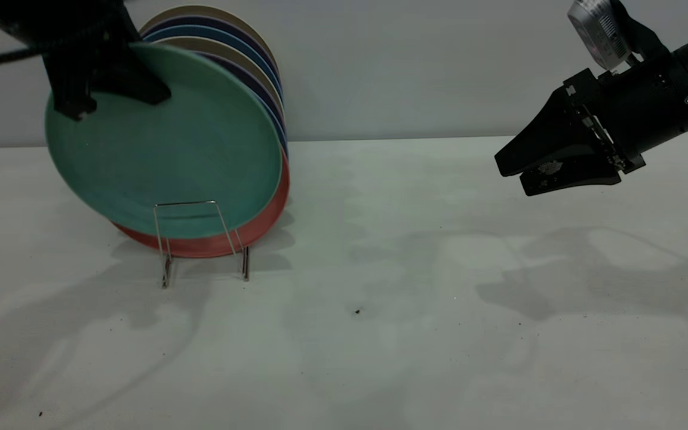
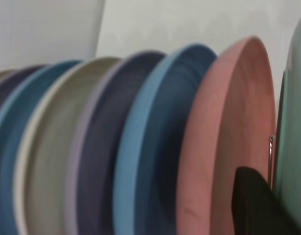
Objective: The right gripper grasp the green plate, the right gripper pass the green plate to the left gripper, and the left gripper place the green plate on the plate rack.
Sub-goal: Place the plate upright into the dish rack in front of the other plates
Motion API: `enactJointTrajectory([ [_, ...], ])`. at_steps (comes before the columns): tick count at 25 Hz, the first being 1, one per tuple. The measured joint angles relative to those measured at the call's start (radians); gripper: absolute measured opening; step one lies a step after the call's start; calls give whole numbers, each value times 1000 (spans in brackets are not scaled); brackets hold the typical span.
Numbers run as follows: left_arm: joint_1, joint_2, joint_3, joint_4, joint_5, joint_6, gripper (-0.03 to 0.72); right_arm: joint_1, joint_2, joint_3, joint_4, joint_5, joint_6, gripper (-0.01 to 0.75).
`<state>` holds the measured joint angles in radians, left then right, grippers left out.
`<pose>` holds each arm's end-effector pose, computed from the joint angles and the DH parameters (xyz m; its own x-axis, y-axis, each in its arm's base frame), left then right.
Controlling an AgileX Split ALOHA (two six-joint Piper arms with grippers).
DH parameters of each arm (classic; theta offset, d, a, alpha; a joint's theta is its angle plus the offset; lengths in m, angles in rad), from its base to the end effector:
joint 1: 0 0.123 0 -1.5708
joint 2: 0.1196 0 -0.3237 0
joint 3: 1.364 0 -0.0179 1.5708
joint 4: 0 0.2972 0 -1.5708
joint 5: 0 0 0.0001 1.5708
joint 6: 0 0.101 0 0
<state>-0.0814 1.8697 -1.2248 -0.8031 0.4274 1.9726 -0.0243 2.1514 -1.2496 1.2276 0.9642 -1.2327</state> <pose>0.4518 -0.0671 0.2033 -0.0090 0.8990 -0.4380 0.8048 0.2665 0.5304 0.4464 0.0674 0.1056 -0.8827 -0.1180 -0.4550 -0.4211 0.6285 0.6540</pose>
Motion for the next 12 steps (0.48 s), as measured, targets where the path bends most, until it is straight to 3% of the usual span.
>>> enactJointTrajectory([
  [12,0,24,0,7,-4,0,131,0,0,0,-8,-2,0,536],
])
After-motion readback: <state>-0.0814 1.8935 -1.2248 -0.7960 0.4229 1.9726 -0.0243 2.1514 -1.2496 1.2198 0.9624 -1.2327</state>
